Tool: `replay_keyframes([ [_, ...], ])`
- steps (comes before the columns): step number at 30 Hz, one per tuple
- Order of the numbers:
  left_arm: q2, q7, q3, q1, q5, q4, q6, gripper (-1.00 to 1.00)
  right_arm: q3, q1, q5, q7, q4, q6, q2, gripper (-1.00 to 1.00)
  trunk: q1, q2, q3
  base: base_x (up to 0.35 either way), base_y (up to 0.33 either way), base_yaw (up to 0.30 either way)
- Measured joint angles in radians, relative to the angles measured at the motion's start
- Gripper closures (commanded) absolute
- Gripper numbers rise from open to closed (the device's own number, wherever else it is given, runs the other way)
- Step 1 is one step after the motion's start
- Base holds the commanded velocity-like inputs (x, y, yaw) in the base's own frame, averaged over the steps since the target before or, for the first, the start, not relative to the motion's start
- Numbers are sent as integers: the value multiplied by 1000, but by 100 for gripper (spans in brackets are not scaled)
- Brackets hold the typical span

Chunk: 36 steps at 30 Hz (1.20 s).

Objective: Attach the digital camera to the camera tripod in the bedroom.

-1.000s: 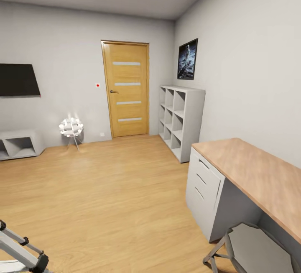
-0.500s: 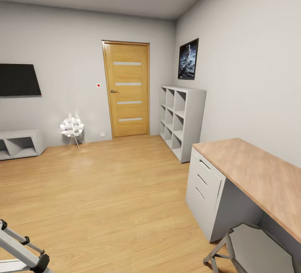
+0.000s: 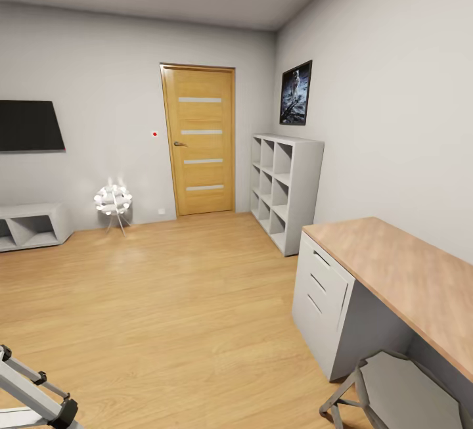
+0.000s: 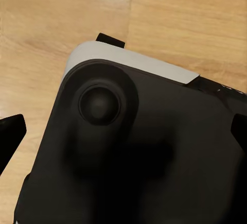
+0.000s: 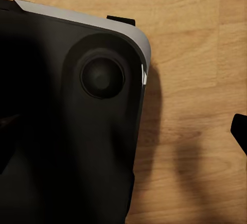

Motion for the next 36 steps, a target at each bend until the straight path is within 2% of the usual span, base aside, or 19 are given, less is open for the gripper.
replay_keyframes([
  [15,1,0,0,0,-3,0,0,-100,-1,0,1,0,0,7,6,-100,0,0,0,0,0,22],
  [36,0,0,0,0,-3,0,0,-100,0,0,3,0,0,7,3,-100,0,0,0,0,0,253],
])
